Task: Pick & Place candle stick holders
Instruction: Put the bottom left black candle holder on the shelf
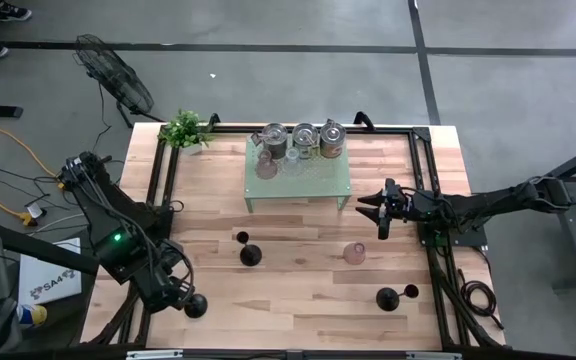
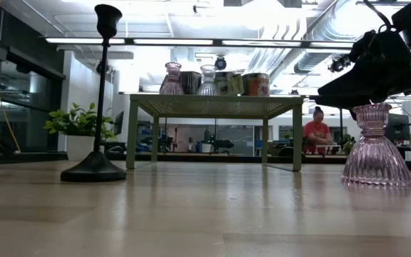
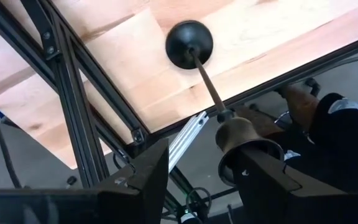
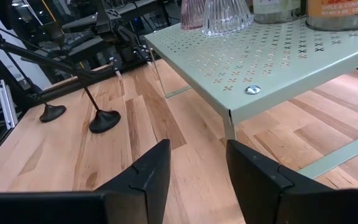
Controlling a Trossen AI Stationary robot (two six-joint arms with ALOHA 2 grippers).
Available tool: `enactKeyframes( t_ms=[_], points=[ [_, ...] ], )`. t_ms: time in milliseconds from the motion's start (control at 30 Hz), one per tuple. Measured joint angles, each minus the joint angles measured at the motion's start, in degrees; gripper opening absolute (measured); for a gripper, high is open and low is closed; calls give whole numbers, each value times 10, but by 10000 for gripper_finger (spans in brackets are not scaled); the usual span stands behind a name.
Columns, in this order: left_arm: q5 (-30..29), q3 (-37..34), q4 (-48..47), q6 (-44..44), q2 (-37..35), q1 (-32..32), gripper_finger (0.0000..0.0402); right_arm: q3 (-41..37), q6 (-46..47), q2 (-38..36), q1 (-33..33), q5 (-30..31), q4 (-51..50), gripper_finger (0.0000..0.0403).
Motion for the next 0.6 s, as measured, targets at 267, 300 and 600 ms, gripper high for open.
enactKeyframes(
  t_ms=[267, 300, 600],
  points=[
    [1, 0, 1, 1, 0, 0, 146, 0, 0, 0, 0, 0, 0, 148],
    [1, 0, 1, 1, 0, 0, 137, 0, 0, 0, 0, 0, 0, 148],
    [1, 0, 1, 3, 0, 0, 33, 0, 0, 0, 0, 0, 0, 148]
  ],
)
